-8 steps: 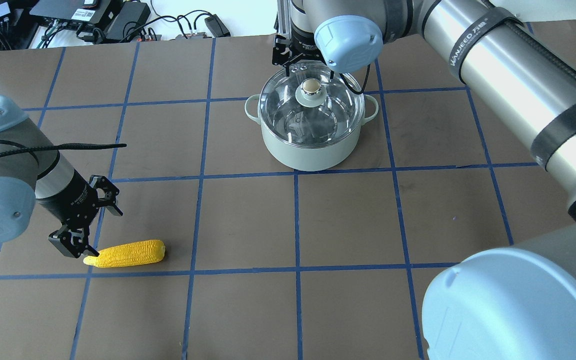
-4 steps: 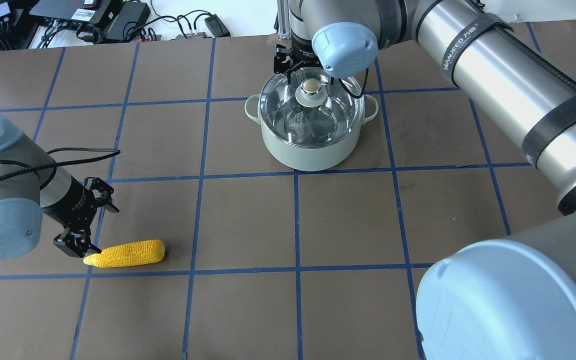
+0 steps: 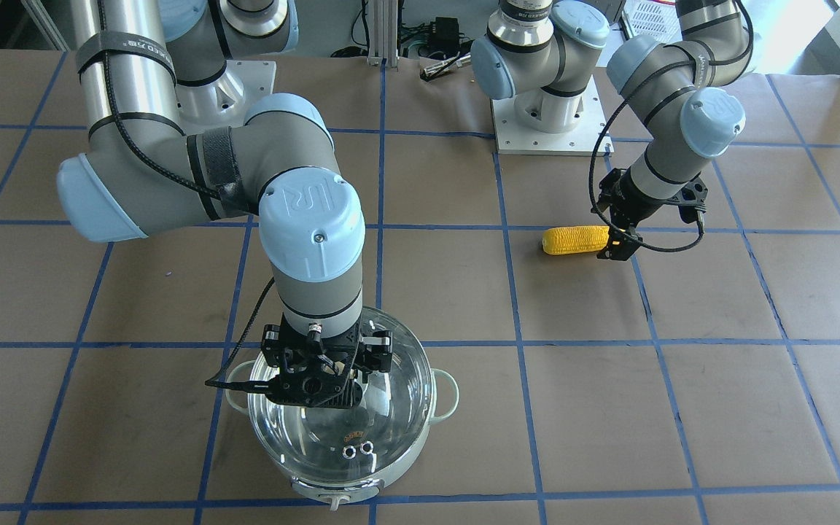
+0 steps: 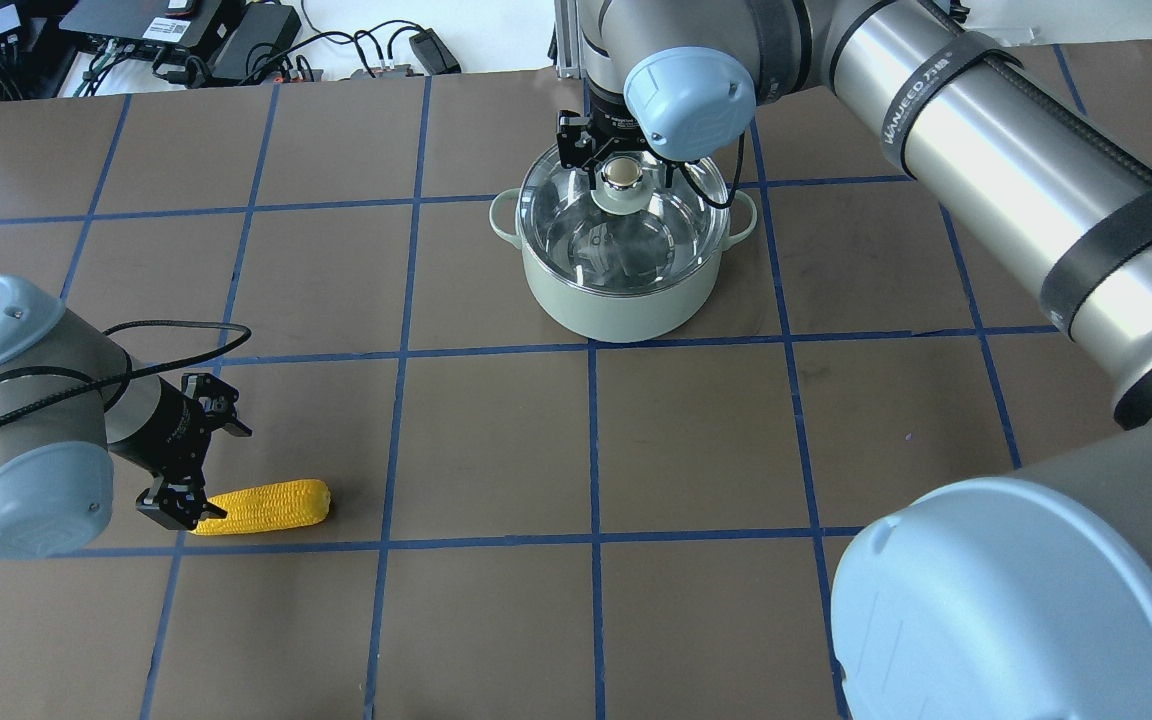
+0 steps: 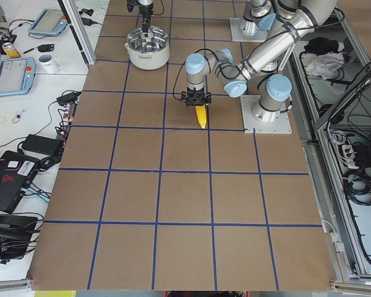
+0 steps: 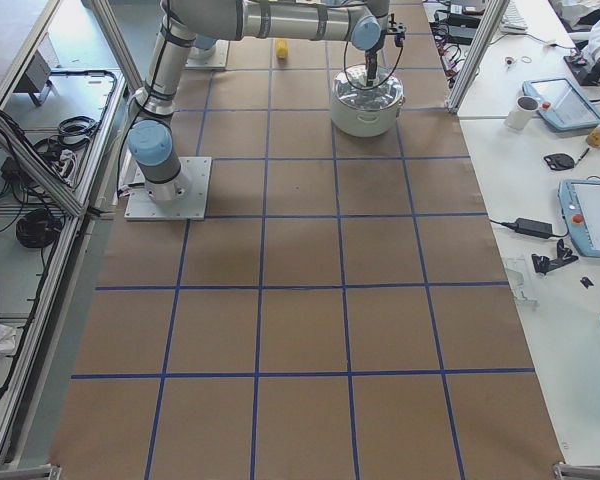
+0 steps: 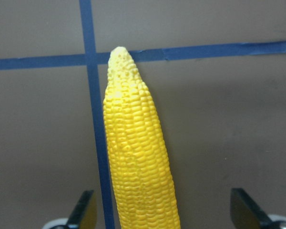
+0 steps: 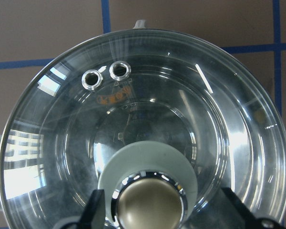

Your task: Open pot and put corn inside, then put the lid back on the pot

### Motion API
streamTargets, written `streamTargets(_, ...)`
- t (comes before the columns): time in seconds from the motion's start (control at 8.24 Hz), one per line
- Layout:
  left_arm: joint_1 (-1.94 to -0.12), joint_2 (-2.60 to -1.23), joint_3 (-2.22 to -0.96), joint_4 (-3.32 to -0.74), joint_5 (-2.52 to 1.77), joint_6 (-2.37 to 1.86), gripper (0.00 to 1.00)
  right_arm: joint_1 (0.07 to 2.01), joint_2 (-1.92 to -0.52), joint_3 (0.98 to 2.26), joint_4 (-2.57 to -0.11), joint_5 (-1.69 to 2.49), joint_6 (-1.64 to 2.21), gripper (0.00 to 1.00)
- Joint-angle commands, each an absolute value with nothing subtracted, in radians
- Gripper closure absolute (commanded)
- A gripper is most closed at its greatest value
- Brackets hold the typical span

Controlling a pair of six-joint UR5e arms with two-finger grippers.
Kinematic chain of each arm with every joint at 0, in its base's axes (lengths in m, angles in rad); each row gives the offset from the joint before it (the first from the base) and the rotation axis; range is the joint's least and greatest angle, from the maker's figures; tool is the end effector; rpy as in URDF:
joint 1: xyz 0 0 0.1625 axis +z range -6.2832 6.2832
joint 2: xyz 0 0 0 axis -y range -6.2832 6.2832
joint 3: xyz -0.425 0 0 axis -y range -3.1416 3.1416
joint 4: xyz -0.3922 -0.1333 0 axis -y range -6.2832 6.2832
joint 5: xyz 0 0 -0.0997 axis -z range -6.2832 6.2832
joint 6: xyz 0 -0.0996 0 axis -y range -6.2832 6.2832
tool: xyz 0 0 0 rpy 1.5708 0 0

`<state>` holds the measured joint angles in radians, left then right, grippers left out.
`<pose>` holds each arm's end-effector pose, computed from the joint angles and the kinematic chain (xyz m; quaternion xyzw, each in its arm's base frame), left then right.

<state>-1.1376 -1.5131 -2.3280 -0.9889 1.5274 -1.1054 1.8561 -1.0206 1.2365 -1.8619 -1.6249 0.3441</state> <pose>0.0274 -0.3872 0.2238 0.6952 -0.7161 -0.0626 0.0011 0.3232 -0.6474 0.3491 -0.0304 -0.9985 0.0441 0.0141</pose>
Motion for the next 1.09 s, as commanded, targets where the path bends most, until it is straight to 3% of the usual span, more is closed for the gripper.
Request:
streamTargets(0.0, -1.123, -1.516, -2.384, -0.986, 1.516, -1.193, 0.0, 1.856, -1.019, 1.233, -1.888, -1.618, 0.348, 0.14)
streamTargets(0.49, -1.143, -1.522, -2.47, -0.894, 1.578, -1.33, 0.0, 1.856, -1.005, 1.232, -1.914, -1.617, 0.354, 0.17)
streamTargets(0.73, -1.143, -1.528, -2.471, -0.853, 1.623, -1.33, 0.0, 1.856, -1.006, 1.23, -1.914, -1.615, 0.365, 0.37)
streamTargets(0.85, -1.146, -1.528, -2.471, -0.851, 1.629, -1.328, 0.12, 1.856, -1.006, 1.23, -1.914, -1.615, 0.368, 0.42)
streamTargets(0.97, -1.147, -1.528, -2.471, -0.851, 1.629, -1.325, 0.31, 1.856, -1.008, 1.23, -1.913, -1.614, 0.368, 0.55)
